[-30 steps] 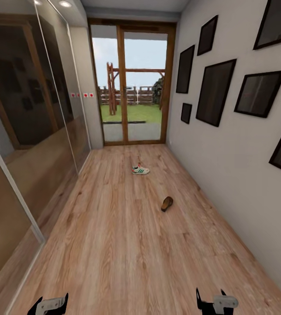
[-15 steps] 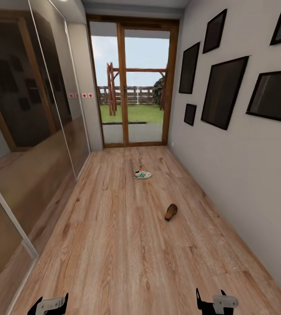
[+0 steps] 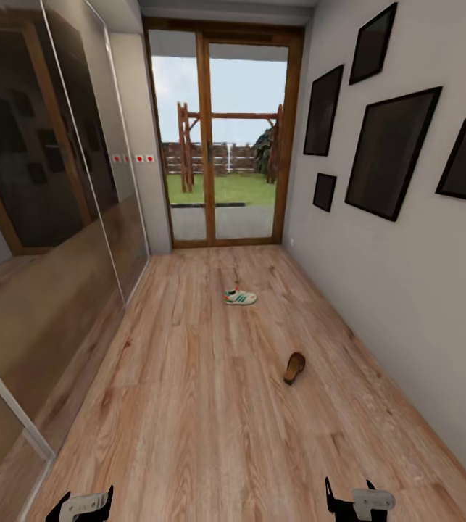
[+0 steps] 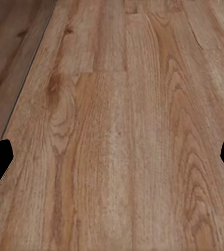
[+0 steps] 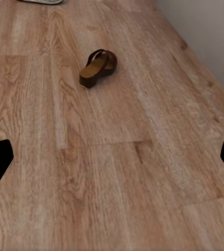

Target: Pick up the two gym shoes and the two sandals from the corridor floor and place them onto the hallstand (shoe rack) in the corridor, making sure they are on the rack and not on the floor. Arrange them so the two gym shoes are next to each other and the two sandals are next to each other.

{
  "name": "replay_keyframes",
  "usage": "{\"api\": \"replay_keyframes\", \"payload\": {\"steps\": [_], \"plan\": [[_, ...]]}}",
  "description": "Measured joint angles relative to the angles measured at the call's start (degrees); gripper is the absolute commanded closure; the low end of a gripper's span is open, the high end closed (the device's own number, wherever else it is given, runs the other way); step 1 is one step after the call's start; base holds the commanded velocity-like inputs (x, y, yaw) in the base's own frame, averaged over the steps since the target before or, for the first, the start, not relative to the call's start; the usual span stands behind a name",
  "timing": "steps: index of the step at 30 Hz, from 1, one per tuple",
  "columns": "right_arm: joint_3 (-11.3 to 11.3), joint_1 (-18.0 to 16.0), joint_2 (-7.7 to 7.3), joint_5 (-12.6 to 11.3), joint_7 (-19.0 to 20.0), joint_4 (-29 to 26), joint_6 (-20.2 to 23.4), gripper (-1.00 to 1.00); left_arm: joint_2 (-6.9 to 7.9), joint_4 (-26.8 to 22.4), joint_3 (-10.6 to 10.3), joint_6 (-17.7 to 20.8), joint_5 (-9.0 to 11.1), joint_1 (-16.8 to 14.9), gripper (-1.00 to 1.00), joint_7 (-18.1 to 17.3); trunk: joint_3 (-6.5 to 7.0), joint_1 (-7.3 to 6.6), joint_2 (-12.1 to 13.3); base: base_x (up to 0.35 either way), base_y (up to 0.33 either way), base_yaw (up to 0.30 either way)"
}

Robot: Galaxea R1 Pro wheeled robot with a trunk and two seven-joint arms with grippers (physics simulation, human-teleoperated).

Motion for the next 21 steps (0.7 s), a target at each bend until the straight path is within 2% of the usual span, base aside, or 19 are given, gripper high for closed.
{"api": "replay_keyframes", "payload": {"steps": [21], "plan": [[0.0, 0.0, 0.01, 0.0, 0.1, 0.0, 0.0, -1.00, 0.00, 0.0, 0.0, 0.0, 0.0, 0.0, -1.00, 0.0, 0.00, 0.00, 0.0, 0.331, 0.138, 0.000]]}}
